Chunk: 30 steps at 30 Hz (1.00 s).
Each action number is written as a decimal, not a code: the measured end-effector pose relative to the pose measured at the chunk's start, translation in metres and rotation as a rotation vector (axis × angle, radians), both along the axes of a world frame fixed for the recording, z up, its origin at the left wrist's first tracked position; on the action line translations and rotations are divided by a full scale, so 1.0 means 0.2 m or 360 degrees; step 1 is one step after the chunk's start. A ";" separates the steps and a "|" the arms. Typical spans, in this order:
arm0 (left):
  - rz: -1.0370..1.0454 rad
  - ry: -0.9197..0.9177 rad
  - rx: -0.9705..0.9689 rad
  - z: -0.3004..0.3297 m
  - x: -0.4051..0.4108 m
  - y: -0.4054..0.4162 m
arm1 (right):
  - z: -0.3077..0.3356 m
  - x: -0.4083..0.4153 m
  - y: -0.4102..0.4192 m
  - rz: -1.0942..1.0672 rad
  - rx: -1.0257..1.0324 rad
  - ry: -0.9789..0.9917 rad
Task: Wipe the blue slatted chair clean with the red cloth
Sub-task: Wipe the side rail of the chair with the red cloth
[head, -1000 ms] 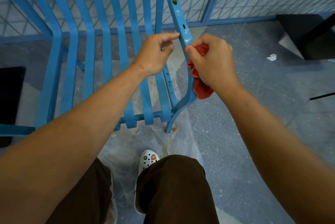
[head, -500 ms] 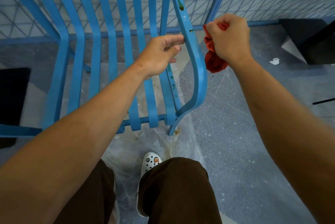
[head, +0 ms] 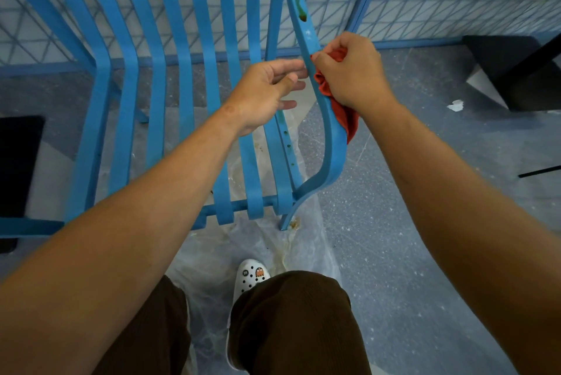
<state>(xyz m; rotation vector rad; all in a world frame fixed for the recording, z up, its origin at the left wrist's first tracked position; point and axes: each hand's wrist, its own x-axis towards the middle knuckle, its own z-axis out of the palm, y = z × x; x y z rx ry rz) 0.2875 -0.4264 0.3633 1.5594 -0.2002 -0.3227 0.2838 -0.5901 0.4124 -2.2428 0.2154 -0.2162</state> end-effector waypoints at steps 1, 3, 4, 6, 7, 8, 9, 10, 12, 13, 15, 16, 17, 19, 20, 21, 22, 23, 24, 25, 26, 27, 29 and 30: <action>0.0018 0.0013 -0.0012 0.00 0.00 0.00 | 0.00 0.04 0.01 -0.0014 0.0023 -0.0015; 0.0049 0.0057 -0.0054 0.00 0.00 -0.01 | 0.01 0.10 0.03 -0.0068 0.0078 -0.0063; 0.0061 0.0080 -0.0075 0.00 0.00 -0.02 | 0.02 0.13 0.04 -0.0086 0.0067 -0.0085; 0.0079 0.0132 -0.0115 0.01 0.00 -0.03 | 0.03 0.16 0.06 -0.0098 0.0033 -0.0115; 0.0084 0.0150 -0.0129 0.01 -0.01 -0.03 | 0.03 0.16 0.07 -0.0101 0.0032 -0.0122; 0.0085 0.0160 -0.0139 0.02 -0.01 -0.04 | 0.03 0.16 0.07 -0.0105 0.0035 -0.0124; 0.0087 0.0168 -0.0149 0.02 -0.01 -0.04 | 0.03 0.14 0.06 -0.0107 0.0041 -0.0120; 0.0086 0.0182 -0.0170 0.02 -0.01 -0.04 | 0.03 0.11 0.06 -0.0104 0.0053 -0.0114; 0.0077 0.0236 -0.0241 0.04 -0.01 -0.03 | 0.02 0.04 0.04 -0.0090 0.0067 -0.0100; 0.0066 0.0271 -0.0279 0.05 -0.01 -0.02 | 0.01 -0.01 0.03 -0.0084 0.0064 -0.0085; 0.0041 0.0318 -0.0326 0.06 -0.01 -0.02 | -0.02 -0.10 0.01 -0.0090 0.0072 -0.0059; 0.0032 0.0326 -0.0331 0.07 -0.01 -0.02 | -0.02 -0.13 0.00 -0.0093 0.0069 -0.0053; 0.0027 0.0328 -0.0330 0.07 -0.01 -0.01 | -0.03 -0.16 0.00 -0.0091 0.0058 -0.0056; 0.0021 0.0332 -0.0334 0.08 -0.01 -0.01 | -0.04 -0.15 0.00 -0.0094 0.0043 -0.0057; 0.0020 0.0335 -0.0338 0.08 -0.01 -0.01 | -0.04 -0.14 0.01 -0.0103 0.0046 -0.0051; 0.0023 0.0340 -0.0344 0.08 -0.01 -0.01 | -0.04 -0.11 0.01 -0.0117 0.0045 -0.0044; 0.0031 0.0350 -0.0353 0.08 -0.01 -0.01 | -0.04 -0.08 0.01 -0.0129 0.0048 -0.0042; 0.0039 0.0360 -0.0361 0.08 -0.01 -0.01 | -0.04 -0.04 0.02 -0.0135 0.0054 -0.0043; 0.0042 0.0369 -0.0363 0.08 -0.01 -0.01 | -0.03 0.00 0.03 -0.0134 0.0062 -0.0050; 0.0039 0.0377 -0.0365 0.08 -0.01 -0.01 | -0.03 0.04 0.03 -0.0135 0.0058 -0.0054; 0.0035 0.0387 -0.0370 0.08 -0.02 -0.01 | -0.02 0.09 0.04 -0.0135 0.0043 -0.0055; 0.0033 0.0394 -0.0377 0.09 -0.02 -0.01 | -0.02 0.13 0.05 -0.0134 0.0032 -0.0051; 0.0037 0.0403 -0.0384 0.09 -0.01 -0.01 | -0.01 0.20 0.07 -0.0138 0.0054 -0.0051; 0.0042 0.0407 -0.0388 0.09 -0.01 -0.01 | 0.00 0.23 0.07 -0.0149 0.0080 -0.0057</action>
